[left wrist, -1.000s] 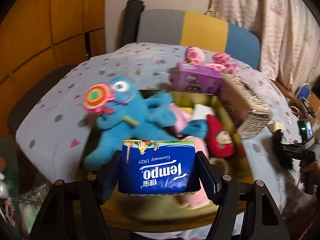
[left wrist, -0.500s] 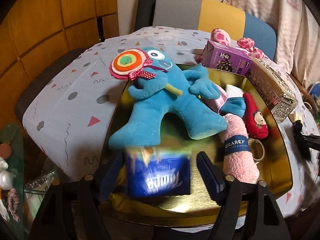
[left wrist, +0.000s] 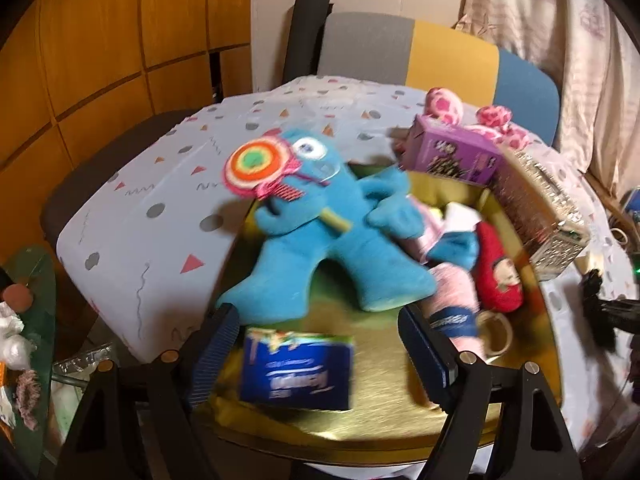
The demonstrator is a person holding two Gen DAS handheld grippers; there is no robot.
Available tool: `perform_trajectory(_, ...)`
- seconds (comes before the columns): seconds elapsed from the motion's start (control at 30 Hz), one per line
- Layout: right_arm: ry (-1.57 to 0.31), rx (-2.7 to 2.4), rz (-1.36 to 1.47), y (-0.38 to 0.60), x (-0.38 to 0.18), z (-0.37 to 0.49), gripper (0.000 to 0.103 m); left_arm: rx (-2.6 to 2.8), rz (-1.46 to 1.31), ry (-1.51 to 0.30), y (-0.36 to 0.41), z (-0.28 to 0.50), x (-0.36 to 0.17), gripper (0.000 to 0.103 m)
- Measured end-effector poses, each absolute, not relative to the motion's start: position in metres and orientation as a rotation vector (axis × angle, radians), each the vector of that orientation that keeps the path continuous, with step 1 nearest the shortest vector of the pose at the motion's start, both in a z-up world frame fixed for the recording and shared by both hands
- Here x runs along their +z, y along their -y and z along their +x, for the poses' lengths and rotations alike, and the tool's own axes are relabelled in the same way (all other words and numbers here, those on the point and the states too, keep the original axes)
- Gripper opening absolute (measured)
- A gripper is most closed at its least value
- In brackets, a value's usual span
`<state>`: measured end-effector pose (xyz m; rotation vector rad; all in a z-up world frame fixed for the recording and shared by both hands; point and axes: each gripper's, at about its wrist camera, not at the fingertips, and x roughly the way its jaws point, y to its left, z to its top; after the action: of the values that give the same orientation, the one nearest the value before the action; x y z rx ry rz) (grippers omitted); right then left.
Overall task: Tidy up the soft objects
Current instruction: 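Carry the tissue pack into the gold tray and open the left tool while the right tool holds the wig, then carry the black wig into the gold tray and open the right tool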
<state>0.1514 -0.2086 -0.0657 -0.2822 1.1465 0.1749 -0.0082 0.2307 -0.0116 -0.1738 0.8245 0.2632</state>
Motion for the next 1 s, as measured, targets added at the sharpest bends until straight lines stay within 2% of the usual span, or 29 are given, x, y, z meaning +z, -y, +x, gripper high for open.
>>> perform_trajectory(0.6,-1.272,0.136,-0.160,0.196,-0.058,0.131,0.021,0.167,-0.161,-0.780,-0.197,-0.001,0.006,0.085)
perform_trajectory(0.87,-1.235,0.189,-0.175,0.171,-0.056,0.099,0.020,0.149,-0.176,-0.773,-0.195,-0.003,0.006,0.085)
perform_trajectory(1.0,-1.224,0.210,-0.124,0.168,-0.055,0.094,0.016,0.141,-0.179,-0.770,-0.195,-0.004,0.007,0.085)
